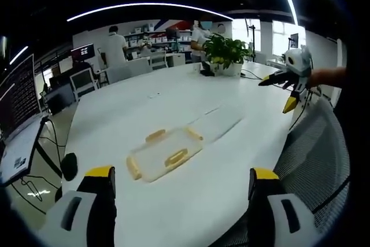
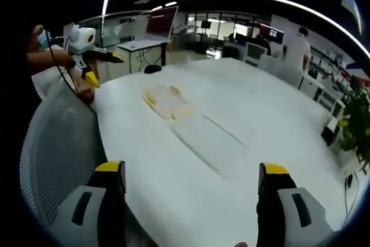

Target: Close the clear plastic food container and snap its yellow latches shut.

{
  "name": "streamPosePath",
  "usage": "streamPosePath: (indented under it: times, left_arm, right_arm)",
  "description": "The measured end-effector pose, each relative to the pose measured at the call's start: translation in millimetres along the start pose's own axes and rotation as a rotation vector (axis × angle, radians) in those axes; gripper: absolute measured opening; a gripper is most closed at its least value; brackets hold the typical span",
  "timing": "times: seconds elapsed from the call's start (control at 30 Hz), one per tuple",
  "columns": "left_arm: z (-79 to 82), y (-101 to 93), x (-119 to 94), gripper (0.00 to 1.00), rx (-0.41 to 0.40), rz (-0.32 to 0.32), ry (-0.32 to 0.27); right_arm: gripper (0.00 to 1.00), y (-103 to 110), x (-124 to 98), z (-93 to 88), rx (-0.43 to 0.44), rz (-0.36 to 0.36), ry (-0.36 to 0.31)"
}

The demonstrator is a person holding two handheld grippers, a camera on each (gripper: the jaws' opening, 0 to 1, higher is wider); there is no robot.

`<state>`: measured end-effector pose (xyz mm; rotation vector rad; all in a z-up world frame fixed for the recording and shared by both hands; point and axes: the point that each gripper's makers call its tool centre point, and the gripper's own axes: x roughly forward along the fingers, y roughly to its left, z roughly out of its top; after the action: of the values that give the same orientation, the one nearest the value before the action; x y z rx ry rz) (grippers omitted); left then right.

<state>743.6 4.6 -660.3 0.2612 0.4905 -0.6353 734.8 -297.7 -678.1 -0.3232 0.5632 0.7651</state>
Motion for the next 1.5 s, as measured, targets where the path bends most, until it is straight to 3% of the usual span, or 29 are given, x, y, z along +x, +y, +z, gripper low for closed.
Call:
streamPosePath:
  times: [0.83,1.5]
  left_arm:
    - [4.4,25.1,5.4,0.81,0.064,-0.021,0.04]
    - [2.3,55.8,23.8,0.72,0.147,-0.066,0.096]
  right_arm:
    - [0.82,6.9,26.4,31.5,-0.14,0.15,0.034]
    - [0.72,7.6,62.0,54.2,-0.248,0.256,0.082]
